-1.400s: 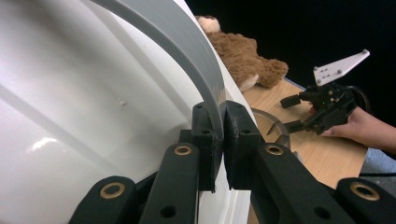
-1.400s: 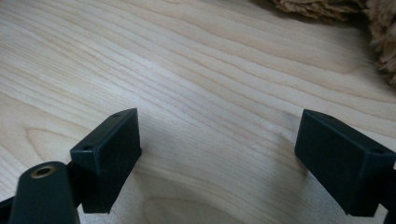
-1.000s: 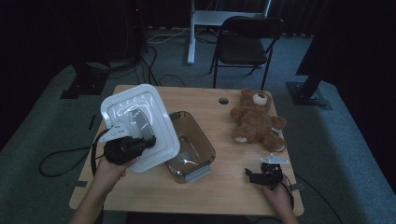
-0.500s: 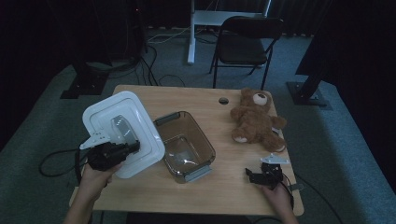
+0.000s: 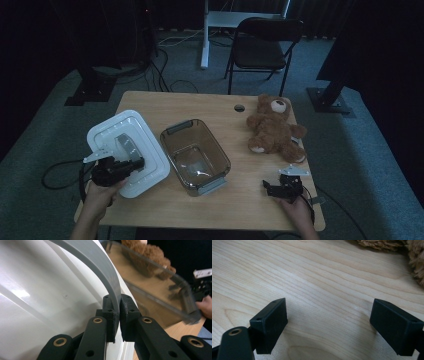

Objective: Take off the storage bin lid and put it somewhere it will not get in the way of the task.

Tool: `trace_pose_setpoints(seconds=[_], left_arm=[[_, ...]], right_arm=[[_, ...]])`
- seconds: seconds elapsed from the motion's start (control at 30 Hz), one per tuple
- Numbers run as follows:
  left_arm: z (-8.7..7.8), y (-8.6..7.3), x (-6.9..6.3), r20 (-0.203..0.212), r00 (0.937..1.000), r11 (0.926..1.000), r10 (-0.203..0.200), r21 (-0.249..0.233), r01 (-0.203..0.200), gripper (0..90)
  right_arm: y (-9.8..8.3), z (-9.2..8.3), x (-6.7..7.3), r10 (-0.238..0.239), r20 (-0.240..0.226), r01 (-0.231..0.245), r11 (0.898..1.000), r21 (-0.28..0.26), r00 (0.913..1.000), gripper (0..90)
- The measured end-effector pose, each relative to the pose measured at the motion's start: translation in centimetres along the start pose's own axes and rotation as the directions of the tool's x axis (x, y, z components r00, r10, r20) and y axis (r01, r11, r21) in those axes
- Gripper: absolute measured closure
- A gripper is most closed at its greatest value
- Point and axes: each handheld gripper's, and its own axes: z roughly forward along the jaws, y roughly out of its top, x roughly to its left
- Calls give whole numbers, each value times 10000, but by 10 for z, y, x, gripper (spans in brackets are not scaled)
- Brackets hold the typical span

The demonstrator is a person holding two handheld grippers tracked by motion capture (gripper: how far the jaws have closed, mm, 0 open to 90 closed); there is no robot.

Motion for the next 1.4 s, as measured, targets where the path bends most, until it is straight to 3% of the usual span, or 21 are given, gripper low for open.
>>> trace_pose_setpoints(seconds=[0.27, 0.33, 0.47, 0.63, 0.83, 0.97, 1.07, 1.13, 1.2, 1.4], left_arm=[[27, -15, 21, 590, 9962, 9961, -635, 650, 597, 839], [38, -20, 30, 972, 9913, 9901, -884, 1174, 768, 837], [48, -27, 37, 1026, 9877, 9844, -1180, 1429, 1028, 836], [59, -35, 50, 1181, 9732, 9714, -1975, 1569, 1782, 833], [69, -39, 60, 1151, 9678, 9613, -2237, 1896, 1996, 790], [77, -43, 64, 768, 9728, 9590, -2185, 2012, 1996, 721], [76, -43, 63, 474, 9822, 9659, -1820, 1954, 1695, 626], [74, -41, 60, 123, 9900, 9694, -1409, 2050, 1354, 603], [68, -39, 57, -222, 9939, 9739, -1077, 1984, 1100, 575], [60, -39, 58, -350, 9934, 9772, -1090, 1794, 1136, 556]], right_arm=[[0, 0, 0, 0, -1, 0, 10000, -2, 10000, 137], [0, 0, 0, 1, 1, -1, 10000, 17, 10000, 137], [0, 0, 0, 12, 0, -12, 10000, 13, 10000, 137], [0, 0, 0, 6, 1, -6, 10000, 11, 10000, 137], [0, 0, 0, 3, 2, -3, 10000, 8, 10000, 137], [0, 0, 0, 3, 1, -3, 10000, 9, 10000, 137], [0, 0, 0, 4, 1, -4, 10000, 8, 10000, 137], [0, 0, 0, 3, 1, -3, 10000, 9, 10000, 137], [0, 0, 0, 3, 2, -3, 10000, 11, 10000, 137], [0, 0, 0, 4, 0, -4, 10000, 10, 10000, 137]])
